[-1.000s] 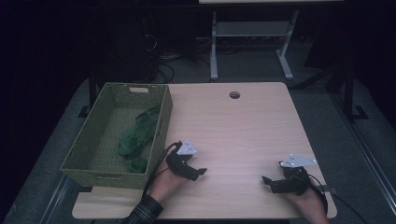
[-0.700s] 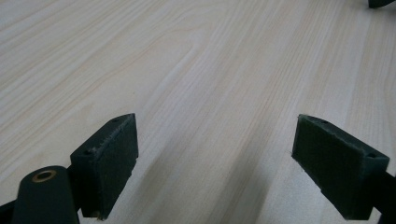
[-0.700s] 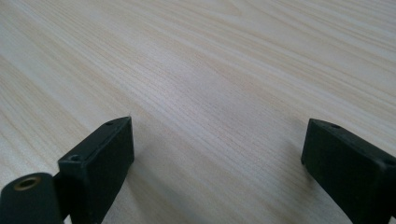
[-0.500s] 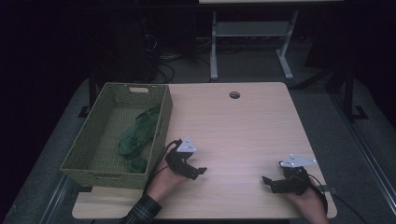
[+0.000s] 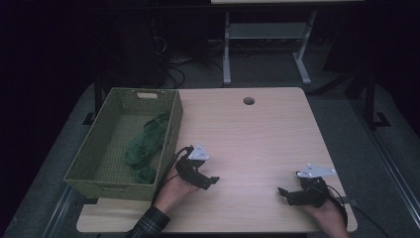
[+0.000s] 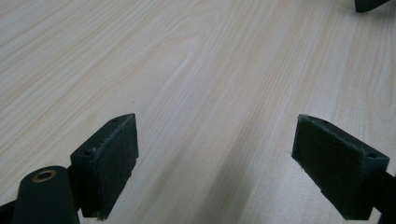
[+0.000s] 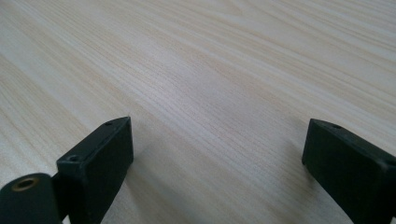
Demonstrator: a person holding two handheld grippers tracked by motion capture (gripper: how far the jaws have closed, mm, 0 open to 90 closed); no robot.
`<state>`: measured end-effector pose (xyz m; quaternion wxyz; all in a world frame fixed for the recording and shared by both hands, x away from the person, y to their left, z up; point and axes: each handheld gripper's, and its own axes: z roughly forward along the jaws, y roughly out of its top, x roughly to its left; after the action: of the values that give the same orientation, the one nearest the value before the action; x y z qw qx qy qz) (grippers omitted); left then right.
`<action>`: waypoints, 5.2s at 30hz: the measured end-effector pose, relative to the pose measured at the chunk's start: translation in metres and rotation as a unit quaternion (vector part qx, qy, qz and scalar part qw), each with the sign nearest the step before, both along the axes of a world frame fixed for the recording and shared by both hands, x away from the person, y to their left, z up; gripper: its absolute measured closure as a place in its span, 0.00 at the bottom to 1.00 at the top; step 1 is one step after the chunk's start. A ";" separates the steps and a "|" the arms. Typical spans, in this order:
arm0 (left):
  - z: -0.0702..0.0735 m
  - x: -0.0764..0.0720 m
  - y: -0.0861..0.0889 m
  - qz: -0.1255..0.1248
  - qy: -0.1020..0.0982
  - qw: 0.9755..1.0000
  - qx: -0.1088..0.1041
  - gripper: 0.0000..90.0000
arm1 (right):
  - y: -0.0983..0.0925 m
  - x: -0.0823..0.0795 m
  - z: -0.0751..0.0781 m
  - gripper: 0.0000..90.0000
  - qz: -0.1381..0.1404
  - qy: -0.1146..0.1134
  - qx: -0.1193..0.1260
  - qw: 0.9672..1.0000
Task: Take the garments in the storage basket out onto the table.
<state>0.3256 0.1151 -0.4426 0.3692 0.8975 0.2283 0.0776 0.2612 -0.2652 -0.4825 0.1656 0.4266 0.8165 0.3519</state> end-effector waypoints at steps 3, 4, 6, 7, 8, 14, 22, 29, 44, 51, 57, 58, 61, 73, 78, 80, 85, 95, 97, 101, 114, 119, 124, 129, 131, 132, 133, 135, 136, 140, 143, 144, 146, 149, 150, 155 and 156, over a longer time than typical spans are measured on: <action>0.003 0.000 0.000 -0.002 -0.003 1.000 -0.002 0.15 | 0.000 0.000 0.000 0.09 0.000 0.000 0.001 1.000; 0.004 0.000 0.000 0.000 -0.002 1.000 -0.004 0.15 | 0.000 0.000 0.000 0.09 -0.001 0.000 0.001 1.000; 0.005 0.000 0.000 0.002 0.000 1.000 -0.009 0.15 | 0.000 0.000 0.000 0.09 -0.001 0.000 0.001 1.000; 0.005 0.000 0.000 0.002 0.000 1.000 -0.009 0.15 | 0.000 0.000 0.000 0.09 -0.001 0.000 0.001 1.000; 0.005 0.000 0.000 0.000 0.000 1.000 -0.007 0.15 | 0.000 0.000 0.000 0.09 -0.001 0.000 0.001 1.000; 0.008 0.001 -0.001 -0.001 0.000 1.000 -0.003 0.15 | 0.000 0.000 0.000 0.09 -0.001 0.000 0.001 1.000; 0.019 0.002 -0.002 -0.001 -0.009 1.000 0.001 0.15 | 0.000 0.000 0.000 0.09 -0.001 0.000 0.001 1.000; 0.030 0.005 0.000 -0.002 -0.008 1.000 -0.010 0.15 | 0.000 0.000 0.000 0.09 -0.001 0.000 0.001 1.000; 0.046 0.008 0.000 -0.018 -0.003 0.999 -0.035 0.16 | 0.000 0.000 0.000 0.09 -0.001 0.000 0.001 1.000; 0.056 0.013 0.000 -0.027 -0.012 0.999 -0.039 0.16 | 0.000 0.000 0.000 0.09 -0.001 0.000 0.001 1.000; 0.065 0.020 0.004 -0.029 -0.013 0.998 -0.045 0.15 | 0.000 0.000 0.000 0.09 -0.001 0.000 0.001 1.000; 0.066 0.020 0.004 -0.029 -0.013 0.998 -0.047 0.15 | 0.000 0.000 0.000 0.09 -0.001 0.000 0.001 1.000; 0.071 0.025 0.007 -0.037 -0.009 0.998 -0.045 0.16 | 0.000 0.000 0.000 0.09 -0.001 0.000 0.000 1.000; 0.082 0.034 0.022 -0.020 -0.015 0.999 -0.045 0.16 | 0.000 0.000 0.000 0.09 -0.001 0.000 0.001 1.000; 0.086 0.034 0.029 -0.009 -0.020 0.999 -0.043 0.15 | 0.000 0.000 0.000 0.09 -0.001 0.000 0.001 1.000; 0.087 0.035 0.034 -0.004 -0.023 0.999 -0.042 0.15 | 0.000 0.000 0.000 0.09 -0.001 0.000 0.001 1.000; 0.090 0.036 0.045 0.012 -0.024 0.999 -0.047 0.15 | 0.000 0.000 0.000 0.09 -0.001 0.000 0.001 1.000; 0.093 0.038 0.063 0.035 -0.027 0.998 -0.042 0.16 | 0.000 0.000 0.000 0.09 -0.001 0.000 0.001 1.000; 0.094 0.038 0.065 0.040 -0.029 0.998 -0.045 0.16 | 0.000 0.000 0.000 0.09 -0.001 0.000 0.001 1.000; 0.095 0.039 0.074 0.055 -0.034 0.997 -0.042 0.16 | 0.000 0.000 0.000 0.09 -0.001 0.000 0.001 1.000; 0.098 0.043 0.107 0.101 -0.040 0.993 -0.037 0.19 | 0.000 0.000 0.000 0.09 -0.001 0.000 0.001 1.000; 0.099 0.044 0.122 0.120 -0.041 0.991 -0.040 0.21 | 0.000 0.000 0.000 0.09 -0.001 0.000 0.001 1.000; 0.099 0.045 0.136 0.133 -0.043 0.990 -0.037 0.23 | 0.000 0.000 0.000 0.09 -0.001 0.000 0.001 1.000; 0.097 0.046 0.148 0.148 -0.044 0.988 -0.030 0.25 | 0.000 0.000 0.000 0.09 -0.001 0.000 0.000 1.000; 0.095 0.047 0.152 0.156 -0.046 0.986 -0.024 0.26 | 0.000 0.000 0.000 0.09 -0.001 0.000 0.000 1.000; 0.095 0.048 0.154 0.160 -0.045 0.986 -0.023 0.26 | 0.000 0.000 0.000 0.09 -0.001 0.000 0.001 1.000; 0.093 0.048 0.156 0.162 -0.044 0.986 -0.021 0.26 | 0.000 0.000 0.000 0.09 -0.002 0.002 0.001 1.000; 0.092 0.049 0.158 0.165 -0.042 0.985 -0.019 0.28 | 0.000 0.000 0.000 0.09 -0.001 0.000 0.001 1.000; 0.090 0.050 0.160 0.166 -0.042 0.985 -0.015 0.29 | 0.000 0.000 0.000 0.09 -0.001 0.000 0.001 1.000; 0.084 0.053 0.163 0.172 -0.037 0.984 -0.003 0.32 | 0.000 0.000 0.000 0.09 -0.001 0.000 0.001 1.000; 0.078 0.056 0.166 0.177 -0.033 0.984 0.006 0.32 | 0.000 0.000 0.000 0.09 -0.001 0.000 0.001 1.000; 0.076 0.057 0.166 0.179 -0.031 0.983 0.009 0.33 | 0.000 0.000 0.000 0.09 -0.001 0.000 0.001 1.000; 0.071 0.060 0.168 0.182 -0.028 0.983 0.016 0.33 | 0.000 0.000 0.000 0.09 -0.001 0.000 0.001 1.000; 0.064 0.063 0.170 0.184 -0.022 0.982 0.026 0.33 | 0.000 0.000 0.000 0.09 -0.001 0.000 0.001 1.000; 0.062 0.064 0.170 0.184 -0.020 0.982 0.031 0.33 | 0.000 0.000 0.000 0.09 -0.001 0.000 0.001 1.000; 0.050 0.069 0.167 0.191 -0.012 0.979 0.076 0.33 | 0.000 0.000 0.000 0.09 -0.001 0.000 0.001 1.000; 0.048 0.070 0.167 0.194 -0.010 0.978 0.080 0.33 | 0.000 0.000 0.000 0.09 -0.001 0.000 0.001 1.000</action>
<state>0.3952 0.2817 -0.3943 0.2765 0.8621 0.3872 0.1744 0.2612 -0.2650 -0.4825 0.1655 0.4273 0.8160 0.3523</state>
